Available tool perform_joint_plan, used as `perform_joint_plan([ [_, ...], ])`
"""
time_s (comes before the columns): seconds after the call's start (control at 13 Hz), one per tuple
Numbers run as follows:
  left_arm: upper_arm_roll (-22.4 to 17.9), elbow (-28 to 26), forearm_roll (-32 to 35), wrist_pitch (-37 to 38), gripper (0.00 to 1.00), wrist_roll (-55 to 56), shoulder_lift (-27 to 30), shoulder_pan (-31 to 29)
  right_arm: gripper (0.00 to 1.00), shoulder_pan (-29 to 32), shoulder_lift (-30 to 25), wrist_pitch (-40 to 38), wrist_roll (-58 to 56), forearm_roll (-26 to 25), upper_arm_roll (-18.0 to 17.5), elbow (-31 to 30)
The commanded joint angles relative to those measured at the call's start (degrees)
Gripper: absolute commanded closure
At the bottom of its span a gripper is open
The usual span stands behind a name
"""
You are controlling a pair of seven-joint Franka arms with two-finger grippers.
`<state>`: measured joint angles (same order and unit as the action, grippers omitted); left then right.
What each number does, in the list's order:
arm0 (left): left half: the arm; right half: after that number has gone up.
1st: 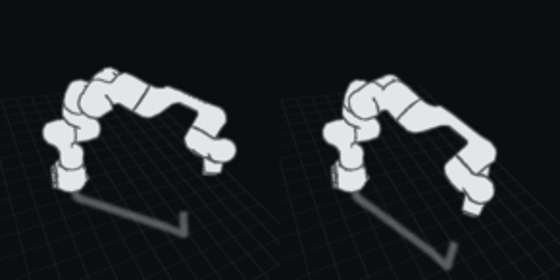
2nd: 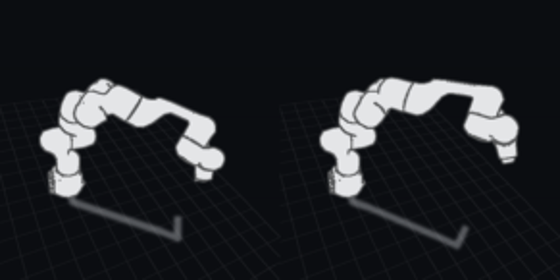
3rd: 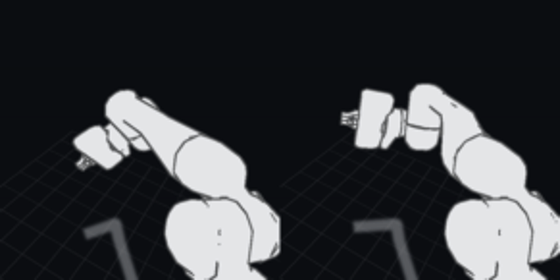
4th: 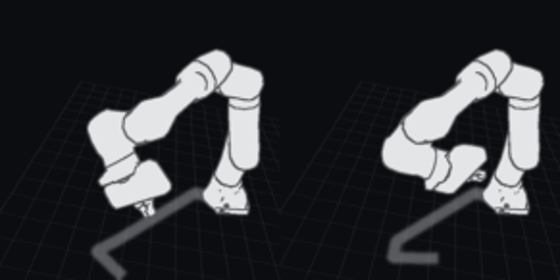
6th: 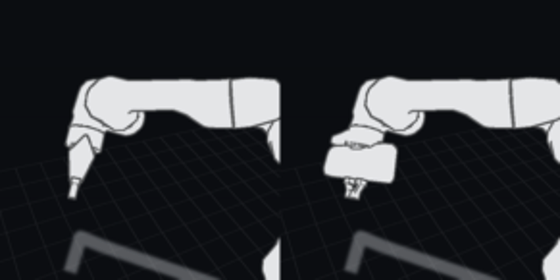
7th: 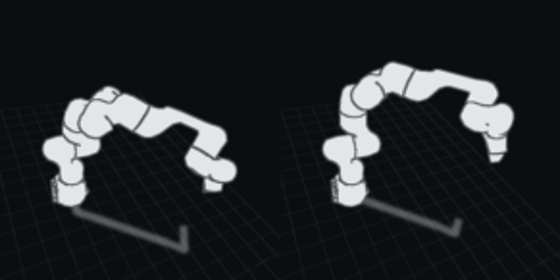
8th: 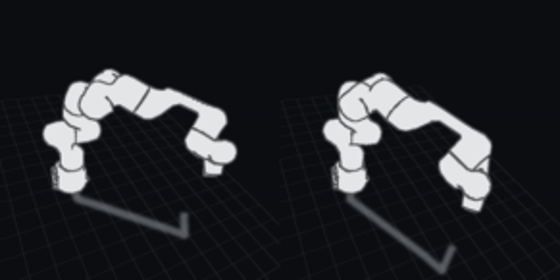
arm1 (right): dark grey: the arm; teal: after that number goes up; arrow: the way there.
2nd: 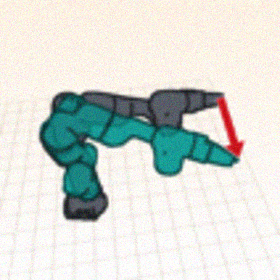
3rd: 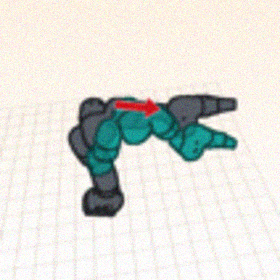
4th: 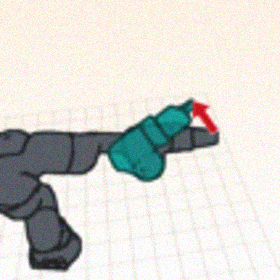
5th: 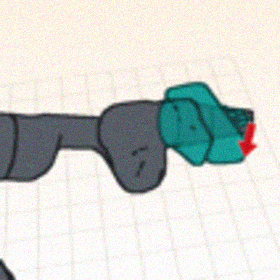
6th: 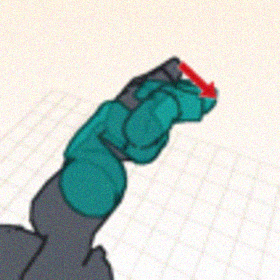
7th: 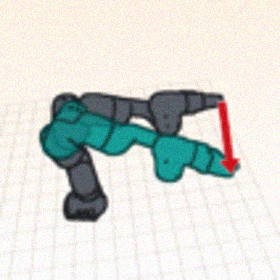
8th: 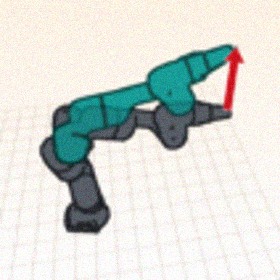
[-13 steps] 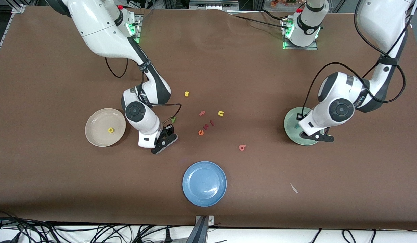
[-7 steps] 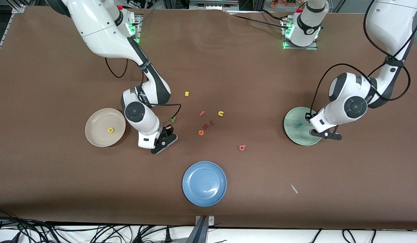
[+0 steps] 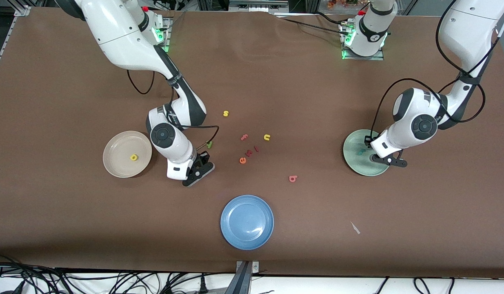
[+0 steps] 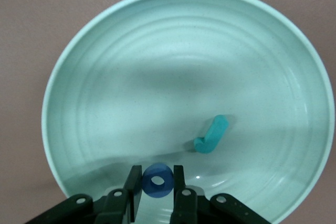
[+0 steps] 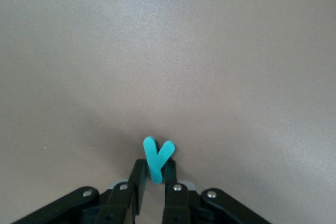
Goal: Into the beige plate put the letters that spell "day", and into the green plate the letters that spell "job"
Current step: 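Lower the blue o into the green plate with the left gripper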
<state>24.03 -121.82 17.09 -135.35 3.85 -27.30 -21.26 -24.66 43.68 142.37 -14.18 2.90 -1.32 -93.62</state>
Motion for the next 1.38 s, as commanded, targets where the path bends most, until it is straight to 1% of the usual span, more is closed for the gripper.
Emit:
perform_joint_plan([
  [0.0,0.49,-0.26,1.63,-1.58,0.90,-0.68,-0.30,-0.80,0.84,0.22,1.40,-0.78,-0.85,0.18,-0.44,1.68],
  [0.08,0.49,-0.26,1.54,-1.58,0.80,-0.68,-0.30,-0.80,0.86,0.22,1.40,-0.78,-0.85,0.18,-0.44,1.68],
  [0.15,0.49,-0.26,1.54,-1.50,0.62,-0.68,-0.30,-0.80,0.87,0.14,1.40,-0.78,-0.85,0.18,-0.44,1.77],
  [0.23,0.49,-0.17,1.54,-1.41,0.30,-0.68,-0.21,-0.80,0.88,0.14,1.40,-0.78,-0.85,0.18,-0.44,1.86],
  [0.31,0.49,-0.09,1.54,-1.23,0.09,-0.68,-0.13,-0.80,0.89,0.14,1.40,-0.78,-0.85,0.18,-0.44,1.86],
  [0.38,0.49,0.09,1.54,-0.88,0.00,-0.68,0.05,-0.89,0.90,0.14,1.40,-0.78,-0.76,0.18,-0.44,1.86],
  [0.54,0.58,0.53,1.54,0.25,0.00,-0.77,0.75,-1.24,0.91,0.14,1.40,-0.78,-0.85,0.18,-0.44,1.86],
  [0.61,0.67,0.62,1.54,1.13,0.00,-0.68,1.62,-1.24,0.95,0.14,1.40,-0.78,-0.85,0.18,-0.44,1.86],
  [0.69,0.67,0.88,1.54,1.75,0.00,-0.59,2.76,-1.15,0.96,0.14,1.40,-0.78,-0.85,0.18,-0.44,1.86],
  [0.77,0.93,1.58,1.19,3.93,0.00,-0.59,3.47,-1.06,0.96,0.14,1.40,-0.78,-0.85,0.18,-0.44,1.86],
  [0.84,2.06,2.54,0.84,6.13,0.00,-0.59,3.91,-1.15,0.98,0.14,1.40,-0.95,-0.76,0.18,-0.44,1.95],
  [1.0,4.00,4.65,0.49,10.26,0.00,0.02,4.62,-1.15,1.00,0.14,1.32,-3.75,-0.68,0.27,-0.44,3.34],
  [1.08,5.14,6.31,-0.99,12.63,0.00,0.20,4.71,-1.15,1.00,0.14,1.32,-6.03,-0.33,0.62,-0.44,4.66],
  [1.23,5.76,9.91,-3.81,17.29,0.00,0.28,4.88,-1.06,1.00,0.22,1.23,-9.99,-0.06,1.06,-0.44,6.86],
  [1.31,6.37,11.50,-4.08,19.14,0.00,0.46,4.88,-0.98,1.00,0.22,1.14,-10.71,0.03,1.15,-0.44,7.04],
])
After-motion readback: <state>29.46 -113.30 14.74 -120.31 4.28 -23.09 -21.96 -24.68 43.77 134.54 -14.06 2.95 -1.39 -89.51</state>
